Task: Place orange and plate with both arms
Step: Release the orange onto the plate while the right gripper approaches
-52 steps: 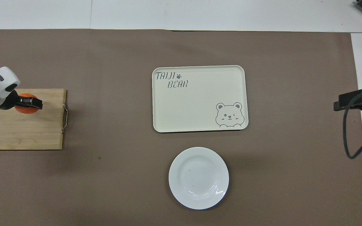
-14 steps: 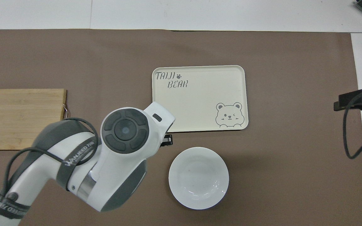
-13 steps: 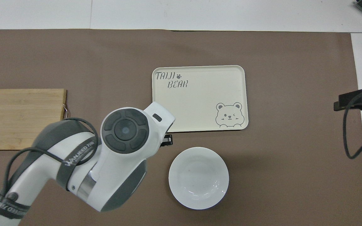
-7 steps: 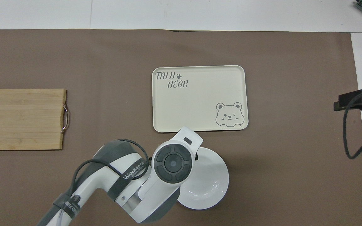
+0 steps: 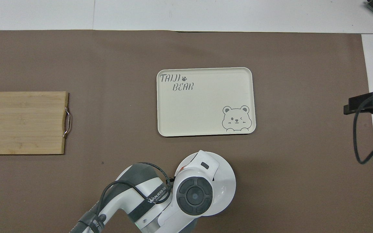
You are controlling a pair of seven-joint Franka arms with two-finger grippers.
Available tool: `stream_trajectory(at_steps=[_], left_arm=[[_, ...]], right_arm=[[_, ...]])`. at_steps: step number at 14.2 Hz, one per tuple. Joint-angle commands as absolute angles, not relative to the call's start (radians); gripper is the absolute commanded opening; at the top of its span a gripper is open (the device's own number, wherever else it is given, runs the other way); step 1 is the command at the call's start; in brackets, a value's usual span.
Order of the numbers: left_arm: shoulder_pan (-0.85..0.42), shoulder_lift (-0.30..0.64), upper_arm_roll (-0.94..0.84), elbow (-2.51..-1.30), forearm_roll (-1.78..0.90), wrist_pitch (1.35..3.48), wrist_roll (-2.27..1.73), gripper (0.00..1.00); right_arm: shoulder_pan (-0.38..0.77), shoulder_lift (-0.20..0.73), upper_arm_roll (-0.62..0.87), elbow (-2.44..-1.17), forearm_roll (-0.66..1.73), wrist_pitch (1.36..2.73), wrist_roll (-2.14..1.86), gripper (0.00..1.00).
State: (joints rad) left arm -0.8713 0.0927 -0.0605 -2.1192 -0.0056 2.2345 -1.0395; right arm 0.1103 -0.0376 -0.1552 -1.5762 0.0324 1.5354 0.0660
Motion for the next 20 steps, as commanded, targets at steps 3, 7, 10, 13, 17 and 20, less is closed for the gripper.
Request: stream_trajectory(at_steps=[3,7,10,13,17,20], left_arm=[[-0.931,0.136,-0.043,-2.154,-0.031,2.360,-1.081,0.00],[-0.957,0.202,-0.054,-2.149,-0.031,2.433,-1.106,0.23],[-0.960,0.202,-0.052,-2.140,-0.032,2.424,-1.139,1.00],[-0.947,0.177,-0.051,-2.125,-0.032,2.407,-1.164,1.00],[-0.879,0.100,-0.046,-2.097,-0.032,2.280,-1.141,1.00],[-0.787,0.057,-0.044,-2.037,-0.032,2.151,-1.039,1.00]], right_arm=[[0.106,-0.071,-0.155,-1.635,0.037,1.577,0.031,1.00],[0.106,-0.080,-0.153,-1.644,0.038,1.577,0.031,1.00],[0.106,-0.080,-0.155,-1.652,0.040,1.574,0.029,1.00],[0.101,-0.083,-0.155,-1.684,0.101,1.565,-0.021,1.00],[0.100,-0.121,-0.163,-1.769,0.245,1.571,-0.077,1.00],[0.088,-0.141,-0.164,-1.853,0.354,1.583,-0.087,1.00]])
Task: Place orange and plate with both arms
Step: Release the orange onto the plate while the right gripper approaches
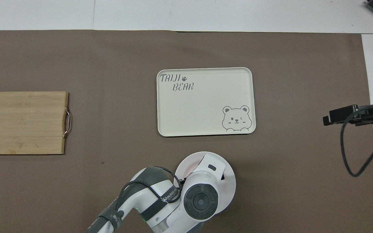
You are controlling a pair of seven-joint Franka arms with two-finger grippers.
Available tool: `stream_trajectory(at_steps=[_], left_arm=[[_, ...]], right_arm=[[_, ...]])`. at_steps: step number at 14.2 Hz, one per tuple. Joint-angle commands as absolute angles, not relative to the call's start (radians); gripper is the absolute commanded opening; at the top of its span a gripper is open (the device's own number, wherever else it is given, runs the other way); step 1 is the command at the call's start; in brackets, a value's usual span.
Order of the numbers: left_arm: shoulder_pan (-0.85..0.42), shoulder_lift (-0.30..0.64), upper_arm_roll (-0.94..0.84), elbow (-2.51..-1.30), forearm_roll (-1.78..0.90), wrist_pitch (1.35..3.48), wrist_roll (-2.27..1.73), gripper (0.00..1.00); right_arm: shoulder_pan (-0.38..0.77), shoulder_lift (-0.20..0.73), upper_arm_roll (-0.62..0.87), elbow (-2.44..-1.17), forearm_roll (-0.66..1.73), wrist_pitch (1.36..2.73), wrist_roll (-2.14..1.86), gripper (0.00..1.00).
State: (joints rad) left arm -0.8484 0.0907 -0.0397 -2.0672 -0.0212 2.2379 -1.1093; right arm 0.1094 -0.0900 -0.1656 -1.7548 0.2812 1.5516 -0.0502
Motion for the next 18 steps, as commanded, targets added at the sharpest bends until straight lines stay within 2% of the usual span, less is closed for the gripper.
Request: stream_trajectory(at_steps=[1,7,11,16,18], left_arm=[[-0.755,0.048,-0.043,-2.013,-0.032,2.116,-0.978,1.00],[-0.491,0.034,-0.040,-1.809,-0.080,1.901,-0.607,1.00],[-0.318,0.037,-0.040,-1.720,-0.086,1.833,-0.387,1.00],[-0.144,0.037,-0.038,-1.698,-0.075,1.829,-0.166,1.00],[-0.088,0.035,-0.037,-1.684,-0.058,1.818,-0.100,1.00]], right_arm=[[0.087,-0.153,-0.164,-1.894,0.380,1.600,-0.097,1.00],[0.089,-0.193,-0.164,-2.136,0.556,1.666,-0.256,1.00],[0.097,-0.212,-0.164,-2.314,0.679,1.775,-0.366,1.00],[0.126,-0.223,-0.156,-2.434,0.777,1.877,-0.373,1.00],[0.188,-0.225,-0.153,-2.505,0.857,1.978,-0.393,1.00]])
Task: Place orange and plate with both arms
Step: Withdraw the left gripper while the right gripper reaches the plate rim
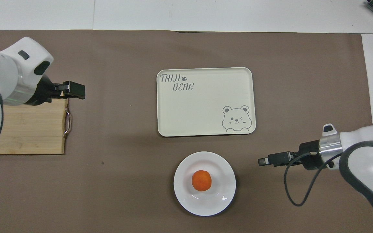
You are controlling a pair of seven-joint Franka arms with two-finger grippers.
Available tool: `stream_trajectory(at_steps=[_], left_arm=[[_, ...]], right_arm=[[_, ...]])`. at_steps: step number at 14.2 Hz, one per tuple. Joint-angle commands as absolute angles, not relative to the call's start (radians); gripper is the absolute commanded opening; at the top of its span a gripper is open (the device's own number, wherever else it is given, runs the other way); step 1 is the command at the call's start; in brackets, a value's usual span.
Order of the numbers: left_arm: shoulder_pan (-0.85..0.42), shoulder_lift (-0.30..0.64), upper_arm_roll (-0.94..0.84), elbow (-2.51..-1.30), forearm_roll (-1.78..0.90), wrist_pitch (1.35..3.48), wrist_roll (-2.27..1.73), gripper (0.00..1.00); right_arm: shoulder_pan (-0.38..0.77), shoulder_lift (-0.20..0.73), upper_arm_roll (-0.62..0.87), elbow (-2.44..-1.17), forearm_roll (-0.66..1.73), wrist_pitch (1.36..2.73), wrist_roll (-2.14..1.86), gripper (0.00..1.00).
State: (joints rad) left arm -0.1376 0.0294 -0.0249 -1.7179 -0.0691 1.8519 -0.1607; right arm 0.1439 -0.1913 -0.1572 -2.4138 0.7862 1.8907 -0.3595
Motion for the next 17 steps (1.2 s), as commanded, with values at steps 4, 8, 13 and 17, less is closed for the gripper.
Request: stream_trajectory(at_steps=[4,8,13,17], left_arm=[[-0.038,0.032,-0.020,-1.651,-0.012,1.743,-0.063,1.00],[-0.040,0.003,0.005,-1.629,-0.014,1.625,-0.061,1.00],[-0.043,0.022,-0.009,-1.535,-0.020,1.497,-0.063,1.00],[-0.046,0.011,-0.009,-1.560,-0.020,1.520,-0.060,1.00]], right_arm=[[0.268,-0.212,-0.153,-2.582,0.948,2.112,-0.423,1.00],[0.351,-0.151,-0.153,-2.632,1.144,2.224,-0.558,1.00],[0.371,-0.123,-0.153,-2.669,1.224,2.253,-0.655,1.00],[0.421,-0.124,-0.153,-2.714,1.351,2.270,-0.673,1.00]])
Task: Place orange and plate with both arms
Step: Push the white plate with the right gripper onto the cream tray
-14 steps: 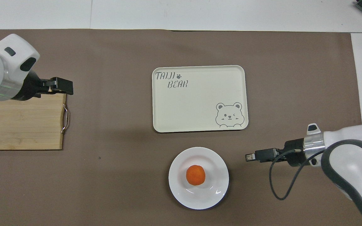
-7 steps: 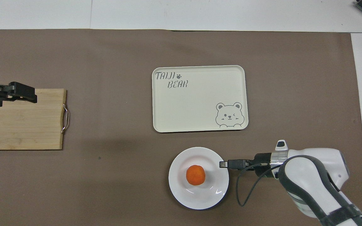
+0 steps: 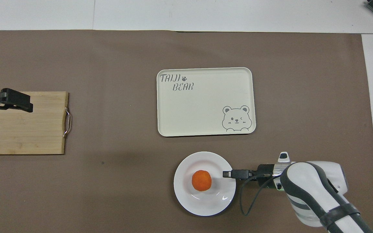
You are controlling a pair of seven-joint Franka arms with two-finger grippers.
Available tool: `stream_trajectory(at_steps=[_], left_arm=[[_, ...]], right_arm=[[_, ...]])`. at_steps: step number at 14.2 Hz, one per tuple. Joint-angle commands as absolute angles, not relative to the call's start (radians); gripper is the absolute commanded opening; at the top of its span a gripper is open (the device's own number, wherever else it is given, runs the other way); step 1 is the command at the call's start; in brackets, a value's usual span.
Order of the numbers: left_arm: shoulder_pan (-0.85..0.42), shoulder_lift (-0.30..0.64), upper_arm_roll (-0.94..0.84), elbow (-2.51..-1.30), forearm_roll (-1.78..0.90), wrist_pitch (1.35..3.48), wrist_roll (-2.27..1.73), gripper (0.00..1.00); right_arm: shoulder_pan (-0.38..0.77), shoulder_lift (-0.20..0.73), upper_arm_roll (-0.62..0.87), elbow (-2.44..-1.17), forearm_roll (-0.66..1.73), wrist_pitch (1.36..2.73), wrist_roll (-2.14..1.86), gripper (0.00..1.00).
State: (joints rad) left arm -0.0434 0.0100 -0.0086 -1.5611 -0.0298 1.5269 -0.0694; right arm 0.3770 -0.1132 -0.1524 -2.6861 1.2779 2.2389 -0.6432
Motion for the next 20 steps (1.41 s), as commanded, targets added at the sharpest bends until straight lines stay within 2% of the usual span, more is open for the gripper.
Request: stream_trajectory(at_steps=[1,4,5,7,8,15,20], left_arm=[[-0.043,0.011,-0.009,-1.563,-0.020,1.540,-0.051,1.00],[-0.043,0.008,-0.008,-1.572,-0.020,1.543,-0.025,1.00],[-0.044,0.003,-0.008,-1.578,-0.020,1.537,-0.025,1.00],[-0.041,0.003,-0.008,-1.574,-0.020,1.537,-0.034,1.00],[-0.041,0.003,-0.006,-1.572,-0.020,1.537,-0.031,1.00],[-0.040,0.003,-0.005,-1.572,-0.020,1.537,-0.031,1.00],[-0.041,0.003,-0.005,-1.572,-0.020,1.539,-0.031,1.00]], right_arm=[[0.436,-0.124,-0.153,-2.717,1.376,2.290,-0.670,1.00],[0.439,-0.133,-0.153,-2.735,1.382,2.296,-0.672,1.00],[0.439,-0.135,-0.153,-2.738,1.382,2.298,-0.673,0.79],[0.437,-0.126,-0.153,-2.740,1.387,2.296,-0.670,0.15],[0.437,-0.126,-0.153,-2.740,1.391,2.296,-0.669,0.00],[0.430,-0.112,-0.153,-2.718,1.394,2.299,-0.759,0.00],[0.439,-0.129,-0.152,-2.652,1.384,2.301,-0.801,0.00]])
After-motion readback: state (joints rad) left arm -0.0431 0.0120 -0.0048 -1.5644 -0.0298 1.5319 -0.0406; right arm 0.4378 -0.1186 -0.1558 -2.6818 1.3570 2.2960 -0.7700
